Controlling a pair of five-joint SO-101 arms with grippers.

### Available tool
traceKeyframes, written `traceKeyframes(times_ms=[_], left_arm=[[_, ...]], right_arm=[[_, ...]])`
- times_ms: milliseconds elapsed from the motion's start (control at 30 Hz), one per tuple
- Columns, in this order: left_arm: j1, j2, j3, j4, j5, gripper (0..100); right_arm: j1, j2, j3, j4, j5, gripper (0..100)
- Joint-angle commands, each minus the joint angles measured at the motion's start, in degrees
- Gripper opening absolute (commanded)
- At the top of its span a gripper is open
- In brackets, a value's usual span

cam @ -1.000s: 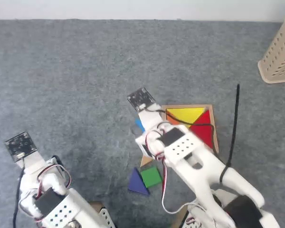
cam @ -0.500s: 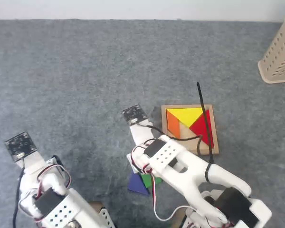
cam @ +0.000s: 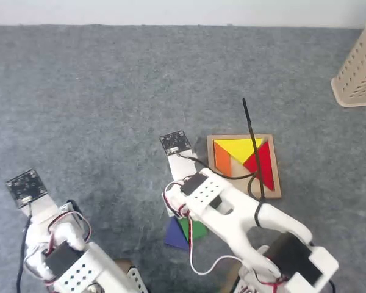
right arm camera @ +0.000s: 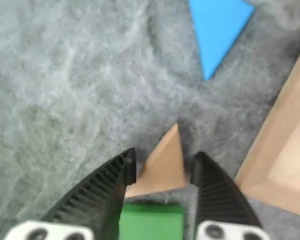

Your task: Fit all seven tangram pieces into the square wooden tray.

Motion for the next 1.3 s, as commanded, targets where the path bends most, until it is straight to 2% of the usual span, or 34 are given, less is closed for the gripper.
traceKeyframes(times_ms=[0,267,367,600,767,867,967,1100,1200,1267], left_arm=[[0.1,-0.6,-1.1,0.2,0.5,23],[0.1,-0.6,-1.1,0.2,0.5,23],[0.1,-0.6,-1.1,0.2,0.5,23],[0.1,-0.6,-1.1,0.2,0.5,23],[0.1,-0.6,-1.1,0.2,0.5,23],[0.1,-0.6,-1.1,0.2,0.5,23],[0.1,-0.6,-1.1,0.2,0.5,23],[0.1,-0.6,-1.1,0.2,0.5,23],[0.1,-0.6,-1.1,0.2,0.5,23],[0.1,-0.6,-1.1,0.2,0.5,23]], right_arm=[[-0.6,1.9,-3.3,0.2,1.1,10.9],[1.0,1.9,-4.3,1.4,19.3,10.3],[3.9,1.9,-6.1,1.7,25.5,5.1],[5.1,1.8,-9.6,1.7,30.9,2.6],[5.3,-3.2,-11.7,9.4,30.9,12.5],[5.1,-10.4,-9.8,15.2,29.2,13.2],[4.8,-15.4,-5.3,17.4,21.5,14.3],[1.8,-14.6,-1.1,17.3,11.5,24.0],[-3.3,-11.6,-1.2,16.9,6.9,29.2],[-4.4,-9.4,-1.2,14.2,5.6,28.5]])
